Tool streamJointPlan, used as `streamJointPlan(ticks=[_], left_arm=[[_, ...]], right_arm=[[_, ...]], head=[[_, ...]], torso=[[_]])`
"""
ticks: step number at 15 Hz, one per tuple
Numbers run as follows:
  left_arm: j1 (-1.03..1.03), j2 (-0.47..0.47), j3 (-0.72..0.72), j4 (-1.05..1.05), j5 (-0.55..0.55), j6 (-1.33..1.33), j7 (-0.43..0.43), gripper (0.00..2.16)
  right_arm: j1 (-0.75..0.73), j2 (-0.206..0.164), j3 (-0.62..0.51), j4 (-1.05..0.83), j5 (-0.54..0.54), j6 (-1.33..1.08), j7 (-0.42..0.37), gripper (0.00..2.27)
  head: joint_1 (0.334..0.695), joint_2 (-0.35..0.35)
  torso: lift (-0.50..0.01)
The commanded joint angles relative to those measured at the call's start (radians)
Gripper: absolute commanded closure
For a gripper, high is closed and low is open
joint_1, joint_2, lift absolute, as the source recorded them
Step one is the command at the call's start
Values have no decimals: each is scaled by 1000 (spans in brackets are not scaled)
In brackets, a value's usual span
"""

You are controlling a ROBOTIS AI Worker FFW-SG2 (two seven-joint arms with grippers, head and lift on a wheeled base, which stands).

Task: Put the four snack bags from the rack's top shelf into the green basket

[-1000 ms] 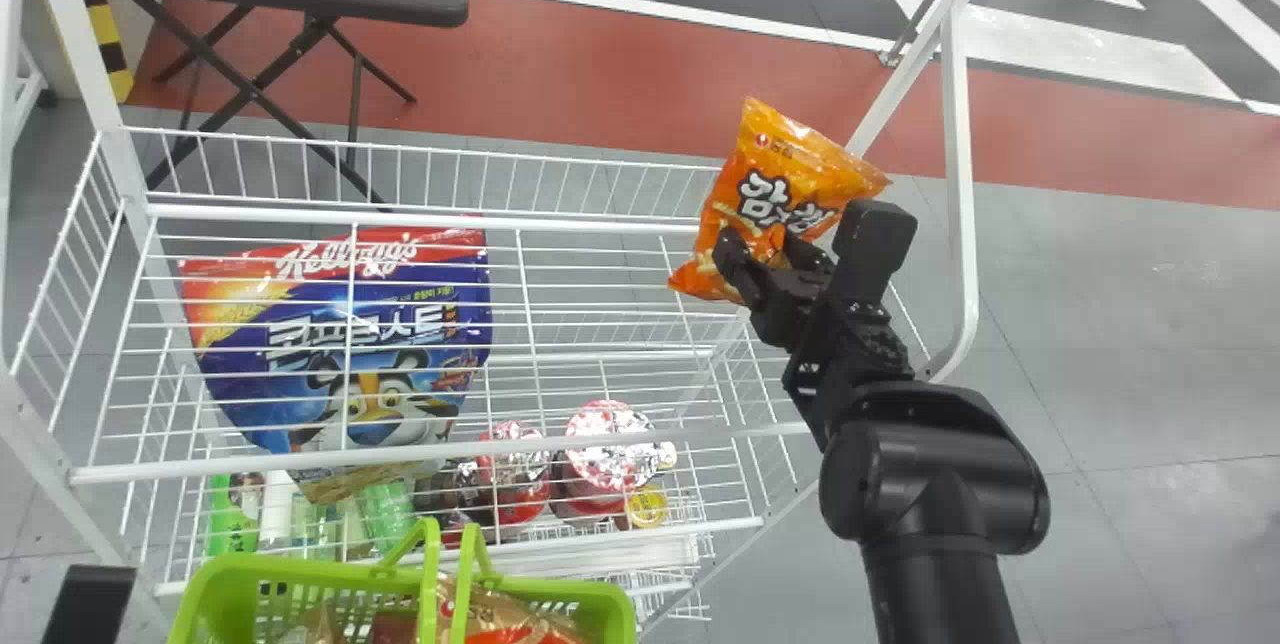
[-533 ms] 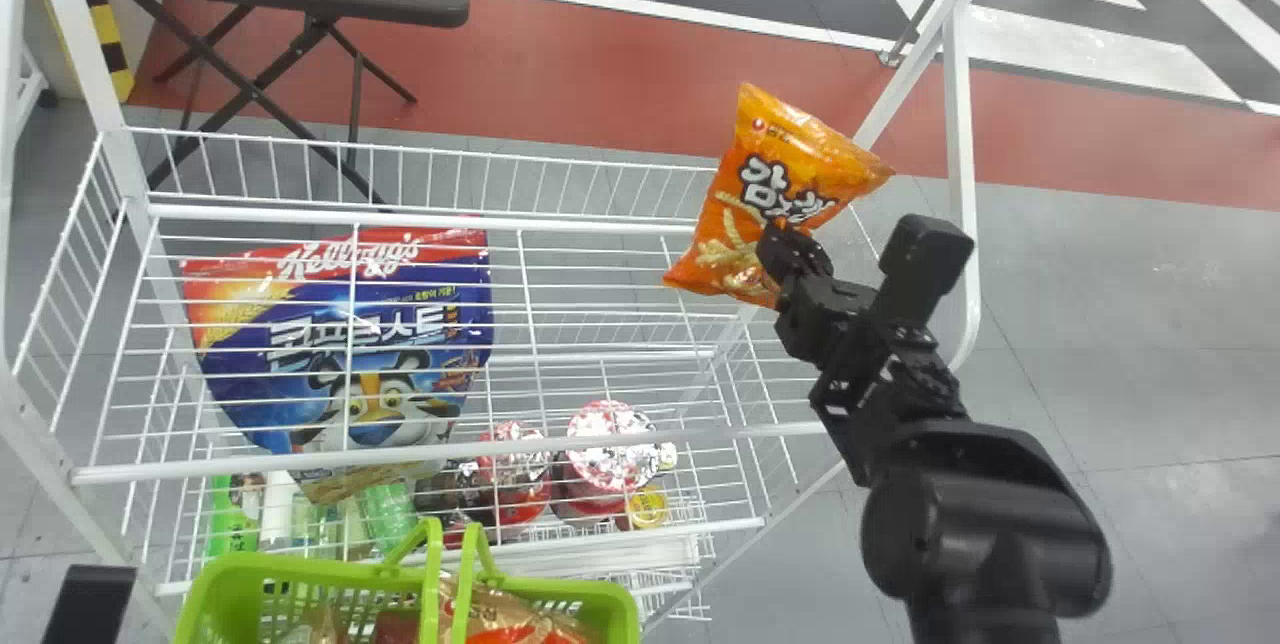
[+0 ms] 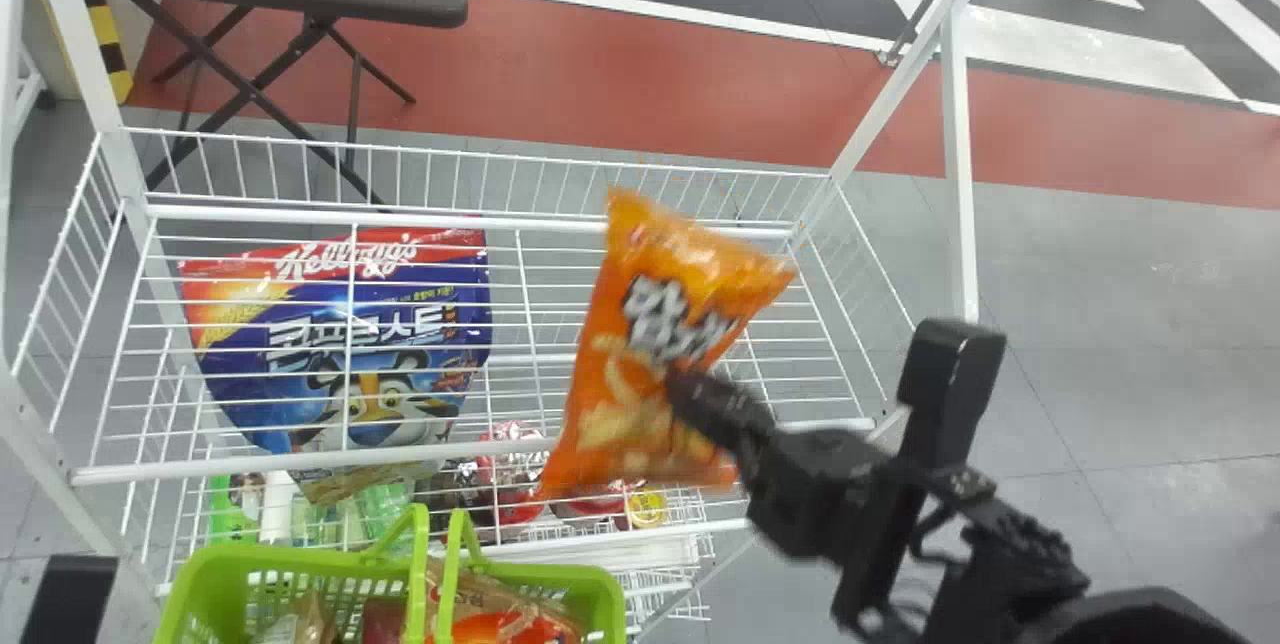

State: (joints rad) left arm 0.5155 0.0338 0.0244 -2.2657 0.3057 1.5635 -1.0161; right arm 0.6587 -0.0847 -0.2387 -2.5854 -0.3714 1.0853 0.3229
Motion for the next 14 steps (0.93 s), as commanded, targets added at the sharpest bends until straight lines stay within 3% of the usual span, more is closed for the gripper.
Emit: streamJointPlan(ticks=[1, 4, 9, 11, 12, 13, 14], left_arm=[[0, -2, 8, 11, 9, -18, 1, 2145], [0, -3, 9, 17, 19, -27, 5, 2145], [17, -6, 12, 0, 21, -24, -1, 2145], [28, -6, 15, -6, 23, -24, -9, 2145], [32, -6, 14, -14, 21, -24, -10, 2145], [32, -6, 14, -14, 21, -24, -12, 2145], [32, -6, 14, -14, 21, -24, -10, 2145]], right_arm=[[35, 0, -21, -71, -30, 322, 54, 2044], [61, 0, -22, -61, -96, 473, 102, 2044], [56, -1, 45, 74, -92, 396, 104, 2030], [53, -6, 73, 103, -61, 344, 82, 1443], [50, -6, 79, 110, -49, 344, 81, 471], [50, -7, 78, 108, -52, 350, 82, -2], [55, -9, 71, 100, -60, 359, 85, -2]], head=[[695, -350], [695, -350], [695, -350], [695, -350], [695, -350], [695, -350], [695, -350]], torso=[[0], [0], [0], [0], [0], [0], [0]])
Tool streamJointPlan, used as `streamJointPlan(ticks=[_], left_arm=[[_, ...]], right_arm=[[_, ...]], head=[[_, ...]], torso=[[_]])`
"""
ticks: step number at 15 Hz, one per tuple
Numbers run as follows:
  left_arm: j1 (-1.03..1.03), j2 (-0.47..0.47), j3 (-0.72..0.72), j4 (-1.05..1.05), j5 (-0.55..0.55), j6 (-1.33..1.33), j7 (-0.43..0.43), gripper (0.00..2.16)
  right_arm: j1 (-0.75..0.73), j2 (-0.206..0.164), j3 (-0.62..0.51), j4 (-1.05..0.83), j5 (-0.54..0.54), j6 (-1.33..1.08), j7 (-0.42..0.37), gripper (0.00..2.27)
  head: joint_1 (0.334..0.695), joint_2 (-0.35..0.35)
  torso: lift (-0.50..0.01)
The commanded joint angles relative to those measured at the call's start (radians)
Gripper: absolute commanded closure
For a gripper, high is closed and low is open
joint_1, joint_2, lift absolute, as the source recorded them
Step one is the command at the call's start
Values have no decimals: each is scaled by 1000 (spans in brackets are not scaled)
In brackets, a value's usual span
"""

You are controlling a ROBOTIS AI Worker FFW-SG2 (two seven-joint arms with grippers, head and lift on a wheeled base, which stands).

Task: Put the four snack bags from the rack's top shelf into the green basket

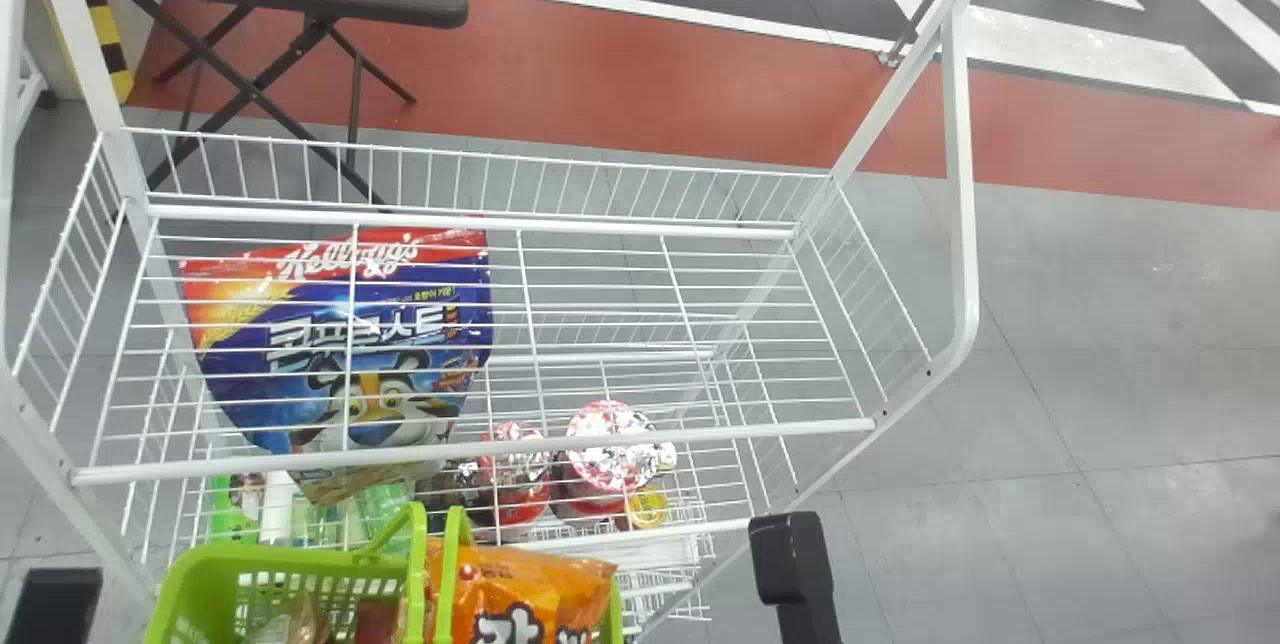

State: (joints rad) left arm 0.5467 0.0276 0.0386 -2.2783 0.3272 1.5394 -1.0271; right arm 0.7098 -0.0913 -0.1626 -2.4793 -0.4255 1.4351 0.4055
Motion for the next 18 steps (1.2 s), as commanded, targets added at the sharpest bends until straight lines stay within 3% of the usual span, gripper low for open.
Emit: streamJointPlan(ticks=[1, 8, 10, 12, 15, 17, 18], left_arm=[[2, 0, 0, -1, 1, 0, -1, 2145], [7, -2, 0, -1, 7, 0, 2, 2145], [7, -2, -2, -1, 7, 0, 7, 2145], [7, -3, -5, 0, 9, -3, 13, 2145], [16, -9, -2, 5, 18, 0, 16, 2145], [25, -9, 0, 6, 23, 0, 35, 2145], [30, -11, 4, 8, 24, 0, 41, 2145]], right_arm=[[10, -4, -11, -23, -9, 28, 3, 6], [33, -4, -66, -112, -22, 67, 15, 56], [37, 1, -84, -165, 14, -25, 12, 56], [57, 5, -69, -171, 83, -322, 3, 46], [86, 5, 71, -116, 275, -930, -20, 36], [94, 4, 146, -53, 317, -1200, -33, 39], [102, 2, 181, -23, 336, -1325, -76, 39]], head=[[695, -350], [695, -350], [695, -350], [695, -350], [695, -350], [695, -350], [695, -350]], torso=[[0], [0], [0], [0], [0], [0], [0]])
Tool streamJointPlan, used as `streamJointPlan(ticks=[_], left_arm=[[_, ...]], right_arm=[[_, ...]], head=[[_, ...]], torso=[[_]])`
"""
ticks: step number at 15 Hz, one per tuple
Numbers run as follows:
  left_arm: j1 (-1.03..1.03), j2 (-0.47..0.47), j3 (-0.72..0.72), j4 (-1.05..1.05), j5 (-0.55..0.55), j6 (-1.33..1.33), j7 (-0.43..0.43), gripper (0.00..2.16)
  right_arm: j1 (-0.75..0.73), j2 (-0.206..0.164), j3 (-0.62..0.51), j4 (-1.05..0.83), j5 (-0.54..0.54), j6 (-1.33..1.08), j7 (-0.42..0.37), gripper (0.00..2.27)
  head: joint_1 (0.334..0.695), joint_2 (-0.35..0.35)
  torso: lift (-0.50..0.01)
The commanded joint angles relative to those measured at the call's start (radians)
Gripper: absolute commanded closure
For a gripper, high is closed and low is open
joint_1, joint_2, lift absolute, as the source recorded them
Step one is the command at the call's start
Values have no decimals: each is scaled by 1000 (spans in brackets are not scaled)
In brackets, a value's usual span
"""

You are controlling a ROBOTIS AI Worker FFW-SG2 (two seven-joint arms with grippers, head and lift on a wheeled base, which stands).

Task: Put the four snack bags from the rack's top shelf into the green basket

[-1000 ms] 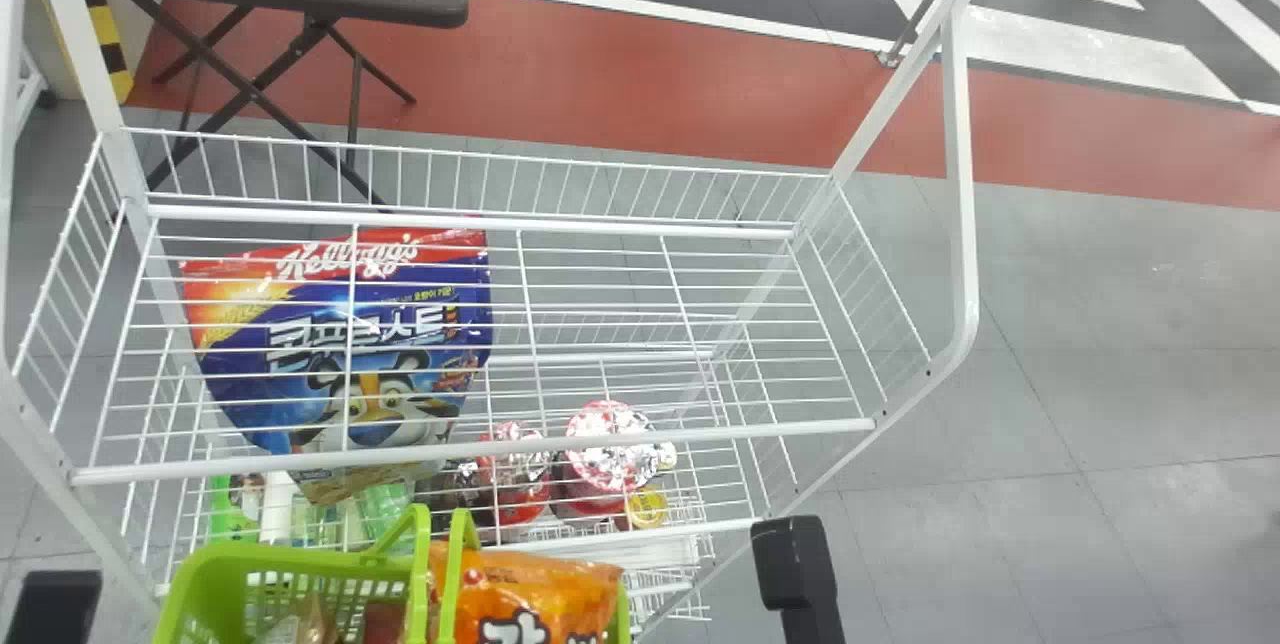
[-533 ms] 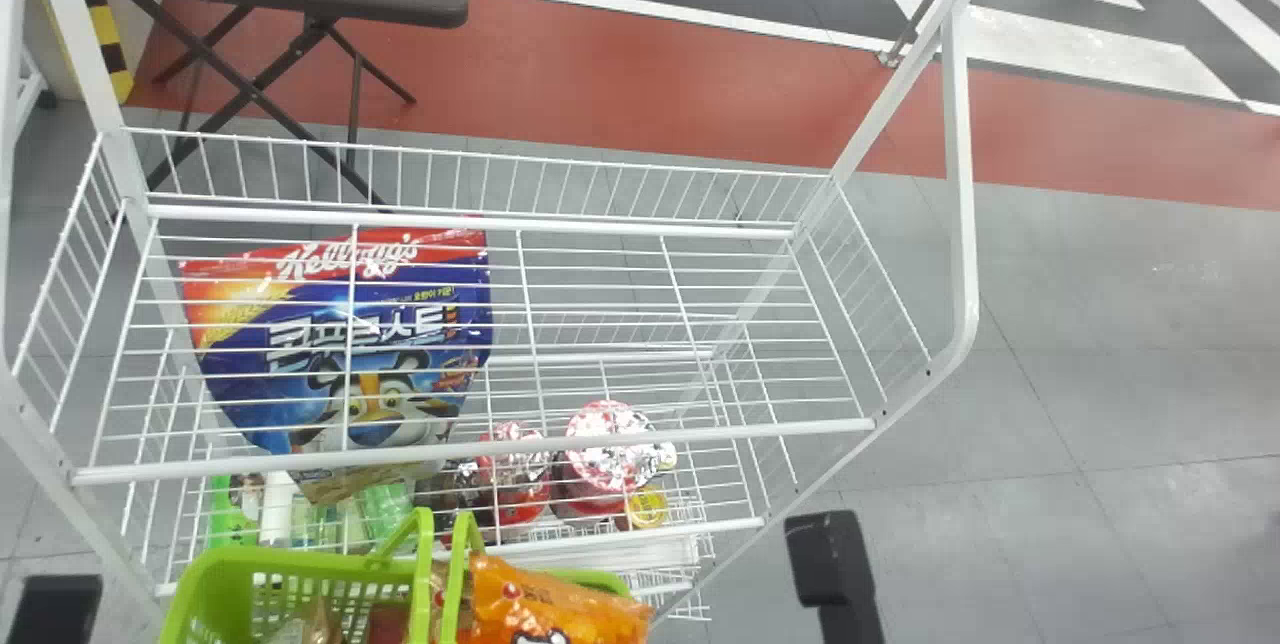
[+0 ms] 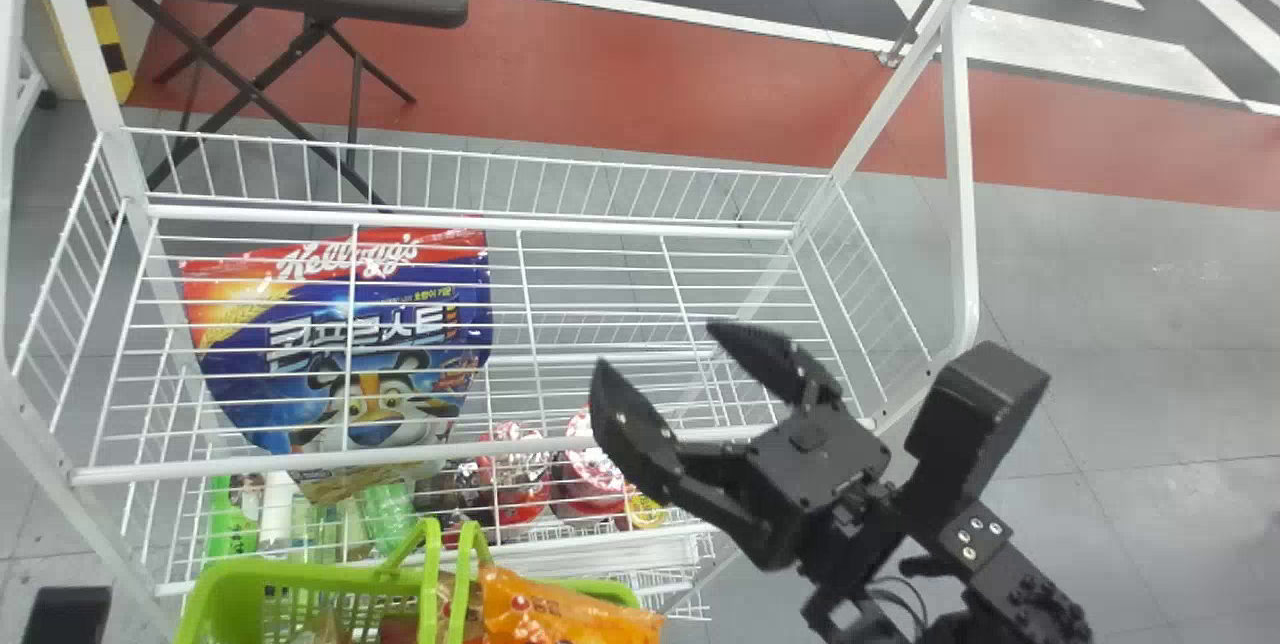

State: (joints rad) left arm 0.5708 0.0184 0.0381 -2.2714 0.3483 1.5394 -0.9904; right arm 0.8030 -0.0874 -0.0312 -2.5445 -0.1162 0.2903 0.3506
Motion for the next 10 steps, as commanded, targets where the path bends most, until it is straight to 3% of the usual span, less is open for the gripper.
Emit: streamJointPlan(ticks=[1, 2, 4, 7, 10], left_arm=[[12, -3, 12, 7, 6, 0, 3, 2145], [17, -6, 25, 10, 9, -3, 1, 2145], [23, -6, 46, 26, 21, -3, -14, 2145], [29, -6, 49, 26, 23, -3, -25, 2145], [26, -6, 46, 26, 23, -3, -24, 2145]], right_arm=[[25, -6, 94, 81, 58, -343, -84, 39], [36, -12, 119, 99, 61, -408, -136, 39], [41, -11, 139, 127, 43, -374, -159, 39], [41, -3, 94, 118, -11, -187, -167, 39], [48, 6, 57, 104, -42, -159, -171, 39]], head=[[695, -350], [695, -338], [695, -318], [695, -291], [695, -320]], torso=[[0], [0], [0], [0], [0]])
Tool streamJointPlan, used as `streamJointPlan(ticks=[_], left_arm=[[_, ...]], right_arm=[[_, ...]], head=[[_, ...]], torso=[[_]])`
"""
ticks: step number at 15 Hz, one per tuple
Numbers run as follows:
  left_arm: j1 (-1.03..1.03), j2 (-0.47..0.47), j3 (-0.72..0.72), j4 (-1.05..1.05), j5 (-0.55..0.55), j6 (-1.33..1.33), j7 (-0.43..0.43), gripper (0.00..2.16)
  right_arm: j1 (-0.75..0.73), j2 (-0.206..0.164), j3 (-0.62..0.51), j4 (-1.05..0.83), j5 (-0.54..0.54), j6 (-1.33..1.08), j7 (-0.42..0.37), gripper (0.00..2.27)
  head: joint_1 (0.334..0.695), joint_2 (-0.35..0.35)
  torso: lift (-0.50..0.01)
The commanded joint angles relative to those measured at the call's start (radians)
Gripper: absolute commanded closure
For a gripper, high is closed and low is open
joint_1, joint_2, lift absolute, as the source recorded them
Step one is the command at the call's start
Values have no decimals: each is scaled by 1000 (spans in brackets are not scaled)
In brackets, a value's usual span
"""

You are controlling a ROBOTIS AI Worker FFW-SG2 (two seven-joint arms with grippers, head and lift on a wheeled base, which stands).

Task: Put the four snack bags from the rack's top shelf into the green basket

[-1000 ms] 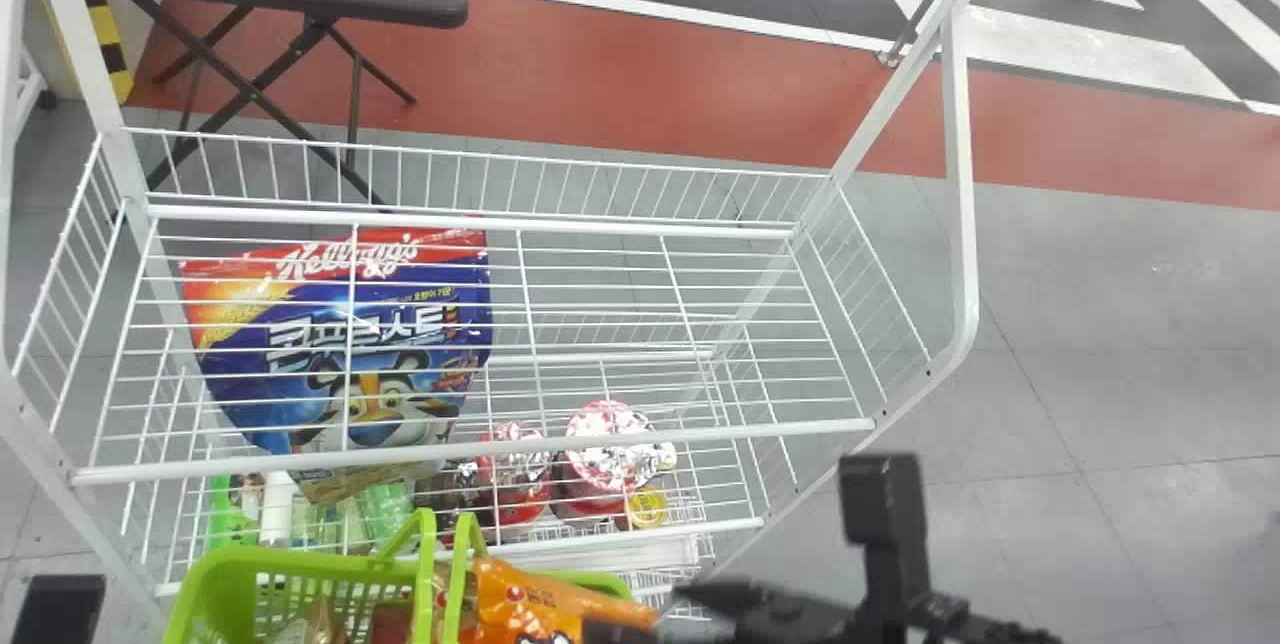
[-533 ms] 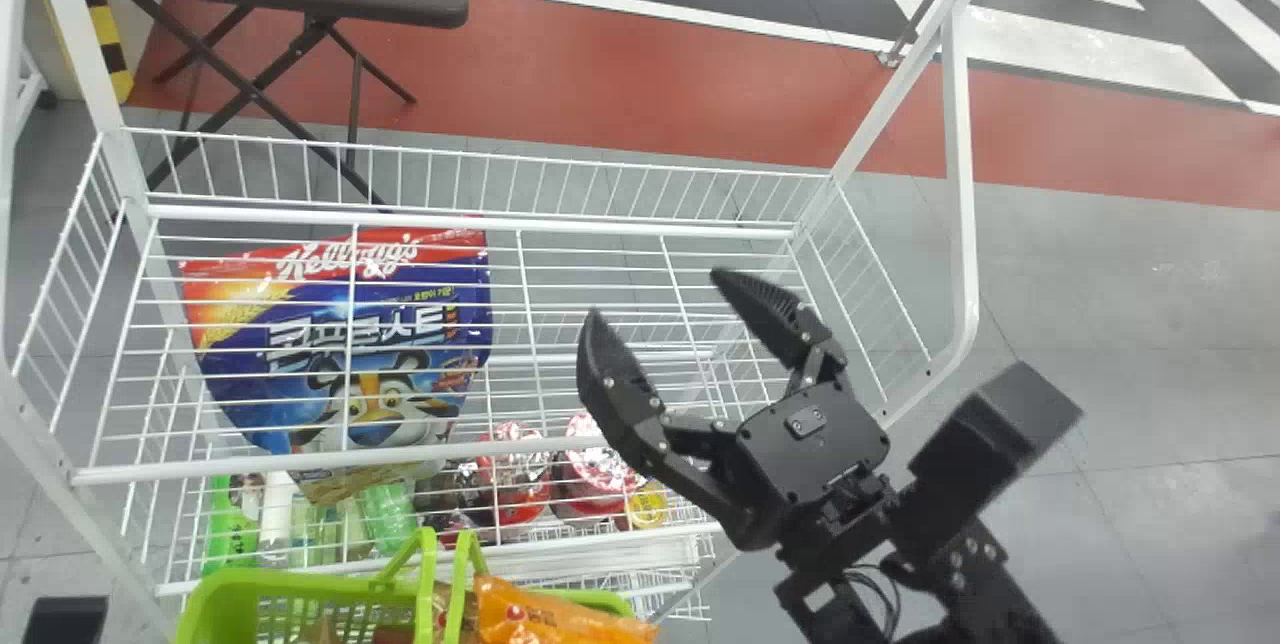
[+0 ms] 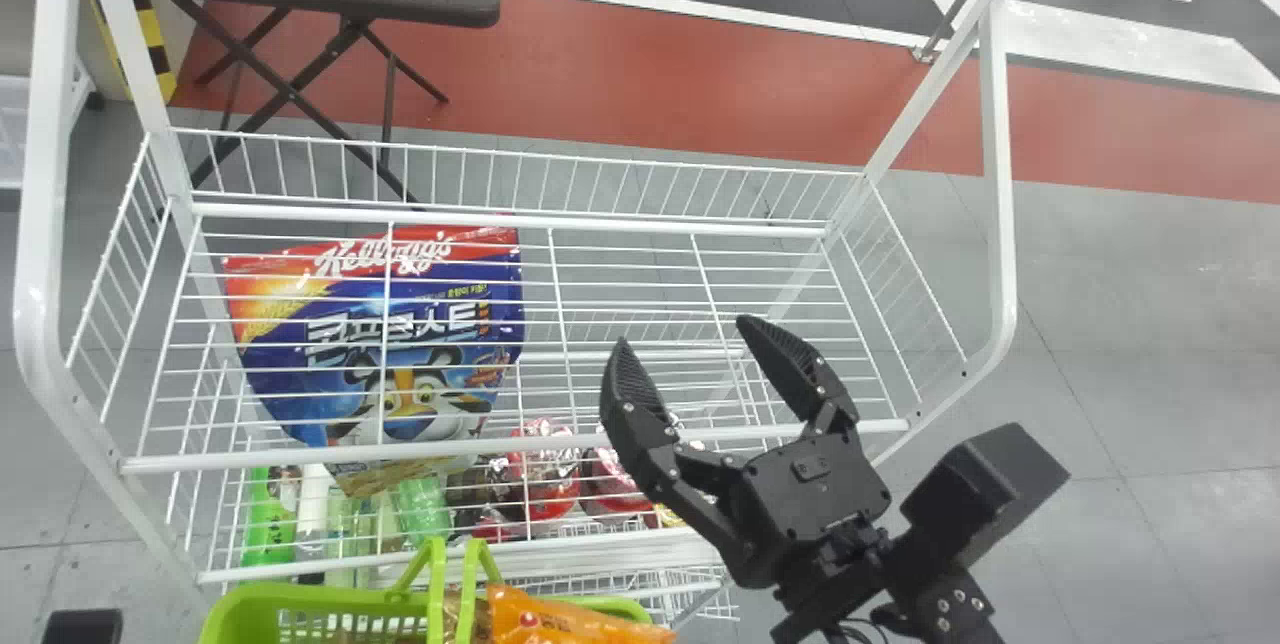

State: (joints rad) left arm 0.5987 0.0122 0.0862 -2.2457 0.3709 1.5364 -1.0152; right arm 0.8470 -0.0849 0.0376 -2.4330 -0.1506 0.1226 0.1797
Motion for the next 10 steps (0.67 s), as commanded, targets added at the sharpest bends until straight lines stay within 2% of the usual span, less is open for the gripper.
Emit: streamJointPlan(ticks=[1, 10], left_arm=[[-5, 0, -3, 1, -1, 0, 1, 2145], [0, 2, -3, -8, -1, 0, -2, 2145]], right_arm=[[6, 5, -13, -9, -7, 6, -2, 43], [12, 5, -13, -17, -7, 6, -5, 49]], head=[[695, -334], [695, -350]], torso=[[0], [0]])
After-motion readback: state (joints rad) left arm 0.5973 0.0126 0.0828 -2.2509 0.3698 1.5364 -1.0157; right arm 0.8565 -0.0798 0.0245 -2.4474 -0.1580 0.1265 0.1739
